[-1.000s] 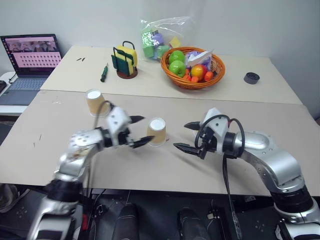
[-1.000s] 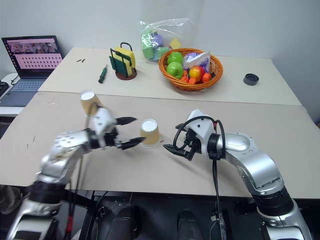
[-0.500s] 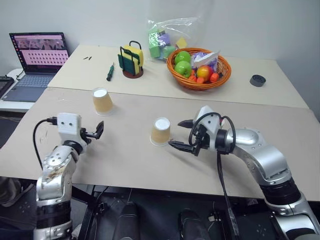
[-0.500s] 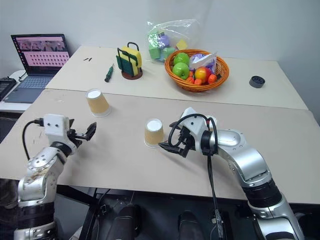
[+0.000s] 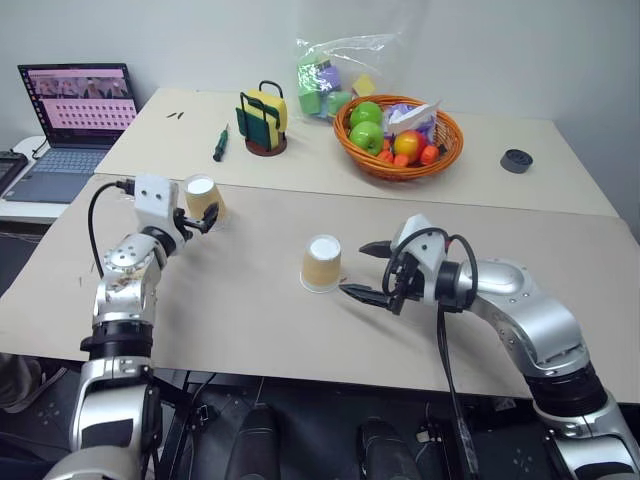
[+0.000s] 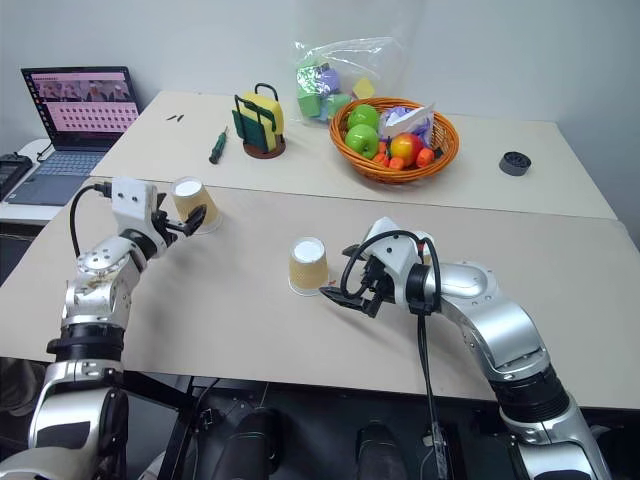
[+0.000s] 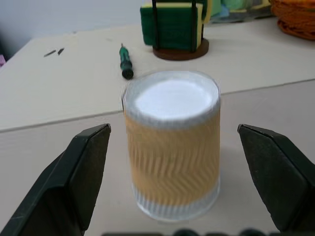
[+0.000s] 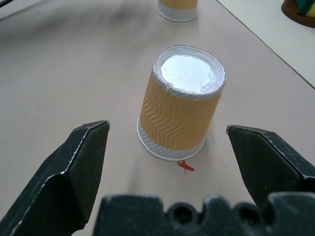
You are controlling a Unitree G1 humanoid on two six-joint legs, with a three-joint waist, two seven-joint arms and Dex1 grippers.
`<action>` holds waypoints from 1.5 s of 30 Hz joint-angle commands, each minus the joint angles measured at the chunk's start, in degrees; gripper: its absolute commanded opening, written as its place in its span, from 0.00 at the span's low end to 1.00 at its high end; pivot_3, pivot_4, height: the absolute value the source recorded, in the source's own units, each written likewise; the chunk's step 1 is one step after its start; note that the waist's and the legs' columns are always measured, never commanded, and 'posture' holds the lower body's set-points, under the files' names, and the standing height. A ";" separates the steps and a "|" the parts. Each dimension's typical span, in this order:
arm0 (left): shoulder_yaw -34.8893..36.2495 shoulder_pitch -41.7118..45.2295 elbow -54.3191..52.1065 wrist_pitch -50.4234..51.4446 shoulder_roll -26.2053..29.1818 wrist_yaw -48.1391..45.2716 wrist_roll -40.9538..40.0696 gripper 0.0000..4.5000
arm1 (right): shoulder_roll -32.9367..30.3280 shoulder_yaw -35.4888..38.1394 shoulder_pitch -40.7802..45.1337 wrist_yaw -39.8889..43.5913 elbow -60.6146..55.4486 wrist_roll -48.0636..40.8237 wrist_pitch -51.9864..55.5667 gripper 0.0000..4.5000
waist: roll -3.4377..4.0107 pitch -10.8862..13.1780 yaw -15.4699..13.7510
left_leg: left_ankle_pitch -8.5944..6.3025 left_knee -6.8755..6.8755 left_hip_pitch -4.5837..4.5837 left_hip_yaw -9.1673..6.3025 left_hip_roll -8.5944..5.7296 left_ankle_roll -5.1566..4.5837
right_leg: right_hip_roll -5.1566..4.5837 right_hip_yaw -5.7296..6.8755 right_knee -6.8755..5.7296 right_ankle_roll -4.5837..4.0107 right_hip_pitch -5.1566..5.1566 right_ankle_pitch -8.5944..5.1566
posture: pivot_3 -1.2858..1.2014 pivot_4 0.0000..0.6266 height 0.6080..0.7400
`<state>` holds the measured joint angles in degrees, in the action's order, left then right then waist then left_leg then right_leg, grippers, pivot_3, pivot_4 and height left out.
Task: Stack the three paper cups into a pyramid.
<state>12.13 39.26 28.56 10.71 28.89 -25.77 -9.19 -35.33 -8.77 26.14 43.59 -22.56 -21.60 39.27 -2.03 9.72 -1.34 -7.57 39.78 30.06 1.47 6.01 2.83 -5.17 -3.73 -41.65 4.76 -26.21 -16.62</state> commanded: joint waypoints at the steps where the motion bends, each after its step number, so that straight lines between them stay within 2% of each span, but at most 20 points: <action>1: -0.86 3.73 4.85 -3.06 0.30 -1.04 0.65 0.98 | -0.45 2.47 -0.12 -0.44 -2.85 -0.82 -0.02 1.00 | 0.00 0.00 0.02 | 0.00 0.00 0.00 0.00 0.00 0.00 | 0.01 0.00 -0.01 0.00 -0.01 0.00 | 0.52 0.24 0.40; 8: -0.24 9.24 14.68 -4.23 -0.55 -0.68 -0.18 0.98 | -0.67 3.02 -0.69 -0.56 -3.40 -0.96 0.09 1.00 | -0.01 0.00 0.09 | 0.00 0.02 0.02 0.00 0.00 0.00 | 0.00 0.00 -0.02 0.02 0.00 0.00 | 0.52 0.24 0.40; 22: -0.52 14.69 23.42 -9.24 -2.02 -1.03 0.05 0.98 | -1.05 3.09 -2.20 -0.72 -3.88 -0.62 0.28 1.00 | -0.01 0.01 0.05 | 0.01 0.03 0.05 0.00 0.00 0.02 | 0.00 0.00 -0.01 0.05 -0.01 0.02 | 0.52 0.24 0.40; 25: -0.93 15.43 24.80 -10.16 -2.31 -1.35 0.38 0.82 | -1.10 3.10 -2.32 -0.82 -3.96 -0.59 0.35 1.00 | -0.01 0.01 0.07 | 0.01 0.02 0.06 0.00 0.00 0.02 | 0.01 0.00 -0.01 0.05 -0.02 0.01 | 0.52 0.24 0.40; 27: -1.17 15.66 25.37 -10.64 -2.55 -2.10 0.35 0.64 | -1.05 3.23 -2.35 -0.96 -4.00 -0.67 0.42 1.00 | -0.01 0.01 0.08 | 0.02 0.03 0.06 0.00 0.00 0.02 | 0.01 0.00 -0.02 0.05 -0.02 0.01 | 0.52 0.24 0.40; 31: -1.34 15.36 24.32 -11.13 -2.86 -2.81 0.21 0.62 | -1.26 3.24 -2.69 -1.28 -4.25 -0.55 0.73 1.00 | -0.01 0.01 0.06 | 0.02 0.03 0.06 0.00 0.00 0.02 | 0.01 0.00 -0.02 0.05 -0.02 0.02 | 0.52 0.24 0.40; 33: -1.17 14.69 21.78 -10.90 -3.03 -3.84 -0.48 0.62 | -1.27 3.26 -2.75 -1.39 -4.28 -0.67 0.86 1.00 | -0.01 0.01 0.06 | 0.02 0.03 0.06 0.00 0.00 0.02 | 0.00 0.00 -0.02 0.05 -0.02 0.02 | 0.52 0.24 0.40; 35: -2.04 12.15 14.83 -10.08 -3.55 -8.51 -2.30 0.62 | -1.46 3.28 -2.81 -1.63 -4.31 -0.52 1.02 1.00 | -0.02 0.01 0.08 | 0.02 0.03 0.08 0.00 0.00 0.02 | 0.01 0.00 -0.02 0.05 -0.03 0.02 | 0.52 0.24 0.40; 38: -5.15 4.32 -1.82 -2.97 -3.38 -18.51 -7.37 0.62 | -2.36 4.36 -2.62 -1.67 -4.12 -0.47 1.18 1.00 | -0.01 0.01 0.25 | 0.02 0.01 0.12 0.00 0.00 0.03 | 0.00 0.00 0.01 0.04 -0.05 0.02 | 0.52 0.24 0.40; 41: -8.04 -2.73 -14.38 3.47 -1.86 -23.10 -9.88 0.62 | -3.84 6.40 -2.48 -1.36 -3.77 -0.80 1.22 1.00 | 0.01 0.02 0.52 | 0.02 0.00 0.10 0.00 0.00 0.03 | -0.02 0.00 -0.04 0.03 -0.02 0.02 | 0.52 0.24 0.40; 45: -10.33 -7.45 -21.90 8.92 -0.05 -26.80 -11.73 0.62 | -5.12 7.88 -2.82 -1.22 -3.26 -0.59 0.84 1.00 | 0.00 0.02 0.70 | 0.05 0.02 0.01 -0.01 0.01 0.06 | 0.01 0.00 -0.10 0.02 -0.01 0.02 | 0.52 0.24 0.40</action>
<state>2.06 31.49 11.47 17.96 27.52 -50.73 -19.38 -39.89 -3.00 23.22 42.31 -24.70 -21.68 40.58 -2.03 9.73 -0.63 -7.52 39.81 30.04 1.47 6.02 2.89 -5.17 -3.74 -41.77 4.77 -26.21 -16.61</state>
